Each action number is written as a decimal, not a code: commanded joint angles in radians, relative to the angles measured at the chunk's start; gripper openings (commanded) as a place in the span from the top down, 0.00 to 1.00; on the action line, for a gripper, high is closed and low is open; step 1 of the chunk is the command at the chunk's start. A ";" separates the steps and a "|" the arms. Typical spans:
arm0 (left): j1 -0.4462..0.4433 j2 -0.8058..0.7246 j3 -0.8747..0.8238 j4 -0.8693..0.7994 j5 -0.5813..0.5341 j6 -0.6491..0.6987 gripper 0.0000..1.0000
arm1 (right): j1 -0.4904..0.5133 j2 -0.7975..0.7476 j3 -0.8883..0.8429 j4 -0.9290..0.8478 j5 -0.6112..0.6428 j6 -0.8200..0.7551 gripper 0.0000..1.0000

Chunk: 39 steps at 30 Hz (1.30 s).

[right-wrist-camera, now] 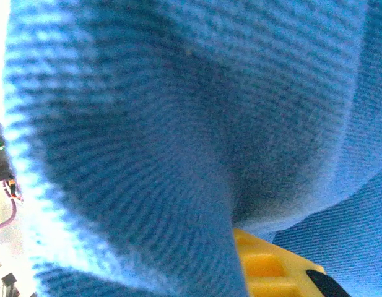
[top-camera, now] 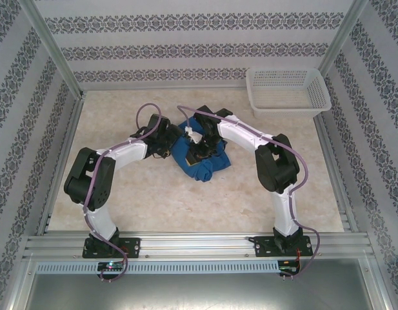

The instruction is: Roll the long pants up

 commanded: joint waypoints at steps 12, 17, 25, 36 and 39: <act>-0.012 -0.003 0.123 -0.221 -0.022 0.020 1.00 | 0.212 -0.239 -0.085 -0.090 0.815 0.099 0.25; -0.011 0.003 0.143 -0.298 -0.016 -0.026 1.00 | 0.444 -0.253 -0.032 -0.120 1.130 0.192 0.21; -0.011 -0.008 0.151 -0.329 0.017 -0.041 1.00 | 0.580 -0.080 -0.031 -0.127 1.333 0.220 0.12; -0.012 -0.077 0.103 -0.305 0.049 -0.053 1.00 | 0.422 0.011 -0.165 0.091 1.384 -0.020 0.21; -0.009 -0.104 0.092 -0.306 0.045 -0.056 1.00 | 0.362 0.021 -0.193 0.103 1.273 -0.036 0.41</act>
